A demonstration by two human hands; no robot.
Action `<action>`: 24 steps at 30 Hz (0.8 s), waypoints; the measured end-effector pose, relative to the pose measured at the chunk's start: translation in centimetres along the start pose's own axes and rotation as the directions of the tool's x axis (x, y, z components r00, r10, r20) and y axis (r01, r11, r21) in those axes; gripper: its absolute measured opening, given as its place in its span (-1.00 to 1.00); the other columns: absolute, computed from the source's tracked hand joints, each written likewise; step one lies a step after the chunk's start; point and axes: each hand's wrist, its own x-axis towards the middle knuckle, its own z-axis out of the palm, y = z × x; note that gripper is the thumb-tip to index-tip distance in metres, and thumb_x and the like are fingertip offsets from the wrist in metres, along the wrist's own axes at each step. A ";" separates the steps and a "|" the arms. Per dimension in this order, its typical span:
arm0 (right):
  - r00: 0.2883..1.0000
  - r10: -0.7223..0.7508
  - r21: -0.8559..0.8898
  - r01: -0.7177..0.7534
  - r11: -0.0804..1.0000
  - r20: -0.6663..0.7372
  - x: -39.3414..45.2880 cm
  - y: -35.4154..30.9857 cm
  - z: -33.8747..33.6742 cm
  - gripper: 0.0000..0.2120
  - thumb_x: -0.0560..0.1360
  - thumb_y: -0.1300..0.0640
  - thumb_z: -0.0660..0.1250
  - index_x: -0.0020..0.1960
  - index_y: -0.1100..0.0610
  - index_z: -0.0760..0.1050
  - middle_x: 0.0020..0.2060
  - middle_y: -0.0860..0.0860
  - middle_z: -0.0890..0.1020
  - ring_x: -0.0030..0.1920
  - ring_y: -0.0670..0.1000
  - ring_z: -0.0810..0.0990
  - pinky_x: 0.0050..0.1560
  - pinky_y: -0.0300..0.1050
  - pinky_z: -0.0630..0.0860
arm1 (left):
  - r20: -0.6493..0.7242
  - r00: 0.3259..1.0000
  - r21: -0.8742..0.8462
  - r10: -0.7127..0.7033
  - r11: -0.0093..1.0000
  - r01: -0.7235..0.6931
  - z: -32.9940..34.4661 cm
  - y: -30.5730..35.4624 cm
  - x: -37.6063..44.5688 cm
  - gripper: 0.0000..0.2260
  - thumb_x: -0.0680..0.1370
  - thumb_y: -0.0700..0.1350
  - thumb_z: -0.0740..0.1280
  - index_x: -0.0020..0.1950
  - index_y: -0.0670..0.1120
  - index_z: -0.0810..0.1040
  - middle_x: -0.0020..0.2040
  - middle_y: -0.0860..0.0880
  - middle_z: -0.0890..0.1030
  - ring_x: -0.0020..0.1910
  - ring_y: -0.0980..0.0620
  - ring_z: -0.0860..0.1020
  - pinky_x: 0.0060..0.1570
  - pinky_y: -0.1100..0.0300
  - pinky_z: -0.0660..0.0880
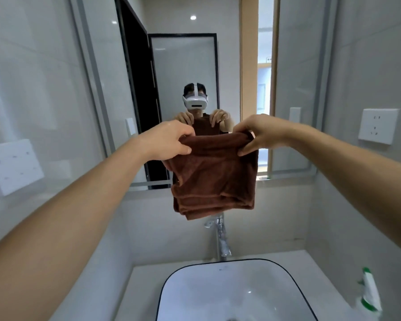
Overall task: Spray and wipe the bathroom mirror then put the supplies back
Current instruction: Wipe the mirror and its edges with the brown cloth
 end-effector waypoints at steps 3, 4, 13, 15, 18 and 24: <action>0.994 -0.002 -0.016 0.001 1.000 -0.105 -0.6 -0.3 0.3 -0.87 0.44 0.14 0.52 -0.09 0.04 0.58 -0.21 -0.07 0.58 -0.16 -0.04 0.52 -0.16 -0.14 0.45 | -0.134 0.987 0.034 0.087 0.996 -0.083 0.9 -0.7 -0.7 -0.87 0.56 -0.14 0.40 -0.08 0.10 0.56 -0.13 0.06 0.61 -0.11 0.04 0.60 -0.14 0.13 0.51; 0.989 0.011 0.003 -0.010 1.000 -0.146 -0.7 -0.3 0.4 -0.86 0.43 0.18 0.53 -0.12 0.03 0.57 -0.23 -0.07 0.58 -0.20 -0.02 0.53 -0.22 -0.17 0.45 | -0.192 0.975 0.047 0.108 0.994 -0.101 1.4 -1.0 -0.8 -0.88 0.55 -0.12 0.41 -0.05 0.11 0.56 -0.14 0.08 0.61 -0.10 0.05 0.59 -0.10 0.10 0.51; 0.966 0.183 0.336 -0.115 0.935 -0.180 0.5 -0.8 1.0 -0.74 0.44 0.39 0.48 -0.22 0.07 0.52 -0.20 0.06 0.61 -0.28 0.05 0.74 -0.25 -0.18 0.66 | -0.278 0.959 -0.169 -0.047 0.986 -0.001 1.9 -1.7 -0.1 -0.89 0.59 -0.21 0.38 0.09 -0.08 0.64 -0.04 -0.11 0.62 -0.14 -0.09 0.66 -0.28 -0.02 0.67; 0.968 0.183 0.354 -0.113 0.929 -0.170 0.9 -1.2 0.9 -0.70 0.44 0.40 0.47 -0.25 0.05 0.50 -0.21 0.01 0.59 -0.26 0.02 0.74 -0.26 -0.23 0.64 | -0.262 0.962 -0.198 -0.076 0.980 0.023 1.4 -1.9 -0.3 -0.91 0.59 -0.22 0.37 0.06 -0.09 0.64 -0.05 -0.14 0.62 -0.20 -0.12 0.68 -0.35 -0.03 0.67; 0.982 0.169 0.400 -0.121 0.908 -0.085 0.8 -1.7 1.3 -0.77 0.45 0.34 0.49 -0.21 0.08 0.52 -0.19 0.03 0.60 -0.23 -0.02 0.74 -0.24 -0.28 0.62 | -0.239 0.964 -0.206 -0.113 0.977 0.063 1.1 -2.2 -1.2 -0.93 0.58 -0.22 0.39 0.02 -0.08 0.64 -0.09 -0.13 0.64 -0.22 -0.08 0.69 -0.31 -0.02 0.68; 0.987 0.150 0.480 -0.160 0.863 0.060 0.2 -2.3 6.0 -0.94 0.51 0.26 0.45 -0.09 0.15 0.59 -0.14 0.10 0.65 -0.21 0.01 0.74 -0.18 -0.11 0.69 | -0.105 0.977 -0.173 -0.184 0.971 0.164 4.0 -4.3 -4.1 -0.89 0.56 -0.19 0.43 0.08 -0.12 0.66 -0.10 -0.11 0.66 -0.11 -0.07 0.67 -0.04 -0.09 0.65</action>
